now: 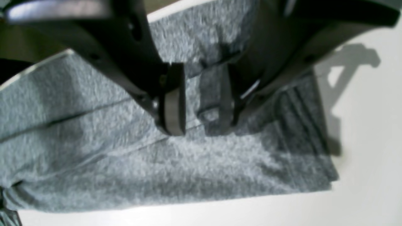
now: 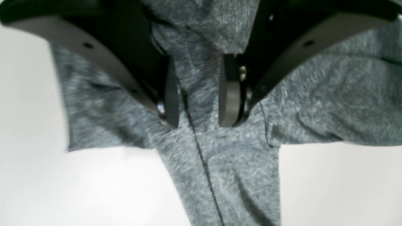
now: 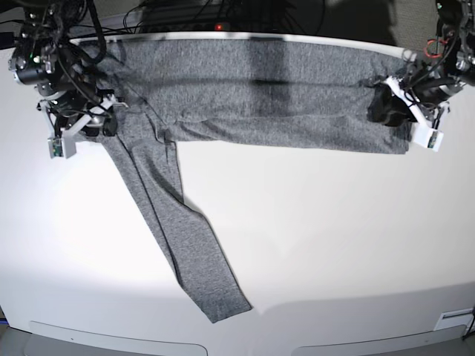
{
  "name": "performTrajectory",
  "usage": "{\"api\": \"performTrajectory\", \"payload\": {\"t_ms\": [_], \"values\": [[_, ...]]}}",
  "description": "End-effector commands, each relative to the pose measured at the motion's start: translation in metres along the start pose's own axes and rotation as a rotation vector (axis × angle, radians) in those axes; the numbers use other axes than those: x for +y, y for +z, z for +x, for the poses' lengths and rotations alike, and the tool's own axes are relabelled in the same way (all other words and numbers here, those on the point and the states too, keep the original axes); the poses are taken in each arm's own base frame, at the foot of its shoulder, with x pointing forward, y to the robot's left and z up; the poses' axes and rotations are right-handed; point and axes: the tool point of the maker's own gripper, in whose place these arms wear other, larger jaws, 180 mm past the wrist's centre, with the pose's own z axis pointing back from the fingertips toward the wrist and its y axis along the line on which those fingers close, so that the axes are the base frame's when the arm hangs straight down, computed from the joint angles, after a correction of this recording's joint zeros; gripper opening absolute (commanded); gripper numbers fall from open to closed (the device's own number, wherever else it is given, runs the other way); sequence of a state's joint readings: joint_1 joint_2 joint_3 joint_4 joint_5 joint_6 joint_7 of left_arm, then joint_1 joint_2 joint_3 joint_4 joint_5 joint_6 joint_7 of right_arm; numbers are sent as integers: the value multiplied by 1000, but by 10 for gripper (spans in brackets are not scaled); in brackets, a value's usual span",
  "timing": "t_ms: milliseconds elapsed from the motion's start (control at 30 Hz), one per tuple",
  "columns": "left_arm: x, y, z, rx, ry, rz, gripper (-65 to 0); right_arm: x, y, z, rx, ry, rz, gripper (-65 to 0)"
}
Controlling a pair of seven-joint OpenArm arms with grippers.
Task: Fold the T-shirt properly
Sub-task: 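Lower the folded edge onto the shirt and smooth it with both grippers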
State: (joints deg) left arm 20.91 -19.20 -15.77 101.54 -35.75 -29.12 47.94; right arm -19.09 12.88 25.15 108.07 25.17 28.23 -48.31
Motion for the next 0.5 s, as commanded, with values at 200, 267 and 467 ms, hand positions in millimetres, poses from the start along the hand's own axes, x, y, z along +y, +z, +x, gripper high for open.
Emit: {"api": "performTrajectory", "payload": {"t_ms": [200,267,467], "values": [[3,-2,6,-45,0,14,-470,-14,-20,-28,87,-16,6,-434],[8,-5,2,-50,20,19,-470,-17,-27,-33,101,-26,6,-434],[25,-18,-12,-11,83,33,-470,-24,-49,-31,117,-85,15,-434]]}}
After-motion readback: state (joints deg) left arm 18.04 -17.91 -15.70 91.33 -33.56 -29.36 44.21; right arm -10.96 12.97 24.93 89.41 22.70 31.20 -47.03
